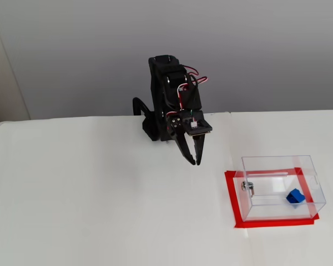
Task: Pick the blue lego brick and place it into the transparent box
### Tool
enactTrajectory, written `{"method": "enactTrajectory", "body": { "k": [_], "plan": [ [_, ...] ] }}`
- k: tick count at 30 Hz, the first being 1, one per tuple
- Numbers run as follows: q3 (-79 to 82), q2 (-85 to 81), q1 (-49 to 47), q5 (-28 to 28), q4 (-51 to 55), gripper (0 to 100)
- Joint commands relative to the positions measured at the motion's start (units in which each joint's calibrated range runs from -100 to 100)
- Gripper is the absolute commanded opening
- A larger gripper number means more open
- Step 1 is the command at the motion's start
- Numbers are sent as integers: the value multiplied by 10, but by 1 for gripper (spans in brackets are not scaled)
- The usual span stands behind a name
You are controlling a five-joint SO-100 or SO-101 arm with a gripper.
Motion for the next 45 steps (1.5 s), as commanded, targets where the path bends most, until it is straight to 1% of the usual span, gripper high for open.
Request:
{"method": "enactTrajectory", "body": {
  "k": [1,8,23,35,37,41,45],
  "plan": [
    [51,-68,38,-1,-7,1],
    [161,-170,84,-1,-1,1],
    [417,-411,136,-2,-9,2],
    [554,-410,132,-2,-11,2],
    [582,-412,132,-2,-36,2],
    [589,-412,124,-1,-51,2],
    [589,-412,124,-1,-34,1]
  ]
}}
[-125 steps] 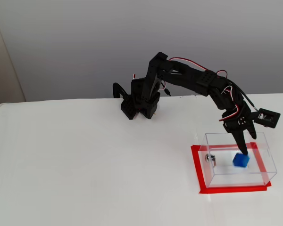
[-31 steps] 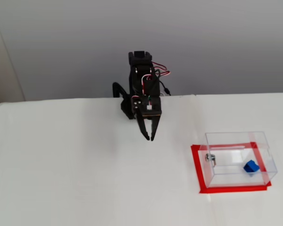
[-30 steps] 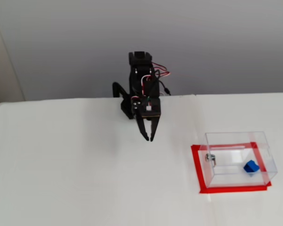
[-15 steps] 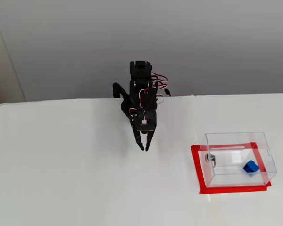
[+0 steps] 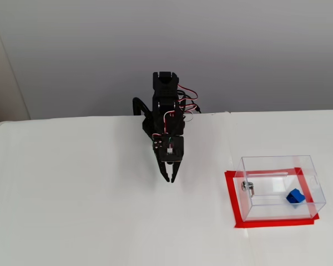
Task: Pick the blue lego brick and place it into the transparent box
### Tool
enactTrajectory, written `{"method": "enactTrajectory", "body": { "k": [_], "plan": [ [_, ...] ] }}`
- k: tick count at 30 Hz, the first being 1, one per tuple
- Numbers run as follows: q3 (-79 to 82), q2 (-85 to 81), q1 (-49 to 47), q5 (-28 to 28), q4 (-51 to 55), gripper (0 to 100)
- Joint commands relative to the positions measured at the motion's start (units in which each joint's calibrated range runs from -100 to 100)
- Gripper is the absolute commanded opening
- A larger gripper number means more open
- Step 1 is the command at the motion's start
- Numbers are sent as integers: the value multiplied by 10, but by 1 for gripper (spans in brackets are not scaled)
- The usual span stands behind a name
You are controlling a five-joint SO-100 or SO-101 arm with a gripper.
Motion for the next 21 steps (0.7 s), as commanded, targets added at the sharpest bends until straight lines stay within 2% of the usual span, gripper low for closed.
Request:
{"method": "enactTrajectory", "body": {
  "k": [1,6,21],
  "plan": [
    [10,-7,-1,-1,16,1],
    [10,-8,-1,1,60,1],
    [10,-7,-1,0,59,1]
  ]
}}
